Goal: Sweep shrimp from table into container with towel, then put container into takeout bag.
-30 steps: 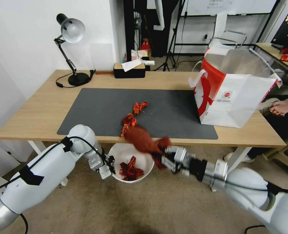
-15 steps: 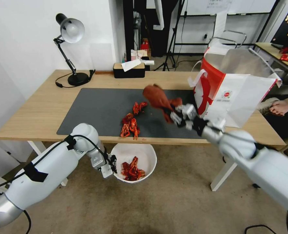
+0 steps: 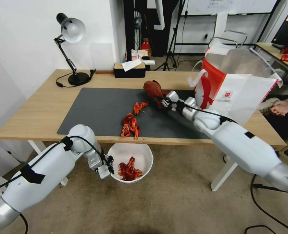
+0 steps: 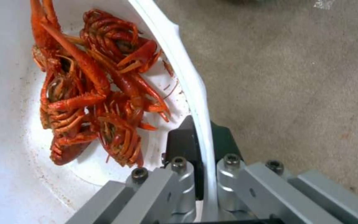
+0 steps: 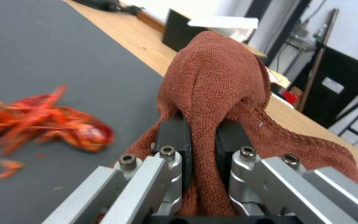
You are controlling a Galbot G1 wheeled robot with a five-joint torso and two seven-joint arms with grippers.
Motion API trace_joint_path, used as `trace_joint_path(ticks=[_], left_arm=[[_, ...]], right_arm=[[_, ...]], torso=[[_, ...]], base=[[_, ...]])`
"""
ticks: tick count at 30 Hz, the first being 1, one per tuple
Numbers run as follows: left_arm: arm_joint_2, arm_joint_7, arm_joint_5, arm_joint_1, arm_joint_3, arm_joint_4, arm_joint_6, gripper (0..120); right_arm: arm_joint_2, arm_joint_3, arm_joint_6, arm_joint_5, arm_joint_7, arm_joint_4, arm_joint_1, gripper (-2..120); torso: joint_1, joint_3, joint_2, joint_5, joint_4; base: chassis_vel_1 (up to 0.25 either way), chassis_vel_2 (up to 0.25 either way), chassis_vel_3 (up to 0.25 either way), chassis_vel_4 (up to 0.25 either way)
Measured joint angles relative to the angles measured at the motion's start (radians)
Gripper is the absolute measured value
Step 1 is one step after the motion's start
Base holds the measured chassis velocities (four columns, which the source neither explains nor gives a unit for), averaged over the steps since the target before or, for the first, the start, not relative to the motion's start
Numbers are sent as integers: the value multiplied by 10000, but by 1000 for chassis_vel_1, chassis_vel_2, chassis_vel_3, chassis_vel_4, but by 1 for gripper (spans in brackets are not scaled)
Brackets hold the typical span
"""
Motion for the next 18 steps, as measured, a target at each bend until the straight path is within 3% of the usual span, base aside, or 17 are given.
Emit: trace_joint_path(ticks=[6,11,18], left_arm=[[78,-3,0,90,-109,-23,-31,0],[98,-4,0,137,-153,-42,-40,0],[112,-9,0,225,-261,-49,-54,0]], right_arm=[[411,-72,182,117,-901,-1404,380,8],[505,-107,331,138,-1316,-1776,460,8],[797,-170,660,184,-2937,-2546,638,8]], torso=[[1,0,-1,3,-3],[1,0,0,2,-3],[0,0,0,2,-1]], base=[[0,0,0,0],[0,0,0,0],[0,0,0,0]])
